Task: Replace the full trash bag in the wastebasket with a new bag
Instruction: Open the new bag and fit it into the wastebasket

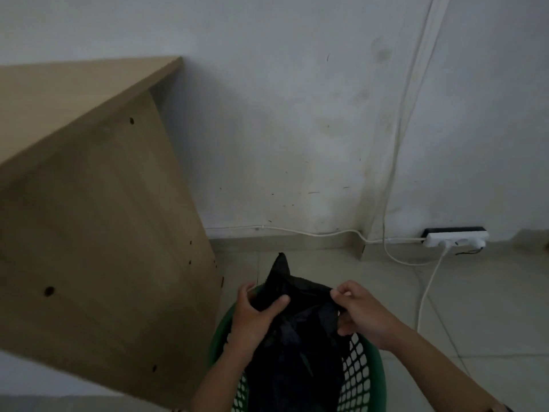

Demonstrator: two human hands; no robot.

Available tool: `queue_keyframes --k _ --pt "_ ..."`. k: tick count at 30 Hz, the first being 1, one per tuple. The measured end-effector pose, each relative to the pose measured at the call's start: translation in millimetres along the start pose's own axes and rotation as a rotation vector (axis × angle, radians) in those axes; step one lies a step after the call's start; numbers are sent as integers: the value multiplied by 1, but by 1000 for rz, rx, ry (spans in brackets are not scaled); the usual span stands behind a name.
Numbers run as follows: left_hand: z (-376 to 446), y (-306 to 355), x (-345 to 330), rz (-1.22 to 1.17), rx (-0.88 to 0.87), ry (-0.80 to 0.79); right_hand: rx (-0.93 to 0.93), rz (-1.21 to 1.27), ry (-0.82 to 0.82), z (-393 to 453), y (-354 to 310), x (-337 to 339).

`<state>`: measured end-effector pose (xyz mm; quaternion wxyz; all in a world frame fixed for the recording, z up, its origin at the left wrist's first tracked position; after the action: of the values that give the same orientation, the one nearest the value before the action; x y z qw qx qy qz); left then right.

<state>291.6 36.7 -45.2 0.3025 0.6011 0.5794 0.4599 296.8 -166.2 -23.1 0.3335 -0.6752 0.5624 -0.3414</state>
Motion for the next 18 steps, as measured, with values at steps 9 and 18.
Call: queue_keyframes --k 9,18 --pt "-26 -22 30 324 -259 46 267 -375 510 -23 25 25" --pt "-47 -16 74 485 -405 133 446 -311 672 -60 29 52"
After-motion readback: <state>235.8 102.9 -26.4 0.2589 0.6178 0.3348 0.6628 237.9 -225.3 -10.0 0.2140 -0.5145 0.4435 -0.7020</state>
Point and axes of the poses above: each hand's wrist, its own z-axis towards the middle knuckle, its own x-axis out of the back of the hand, y = z × x, the point moved 7 cm from there along z, towards the middle knuckle, and after that the axes turned 3 degrees about -x, right-handed, at the moved point
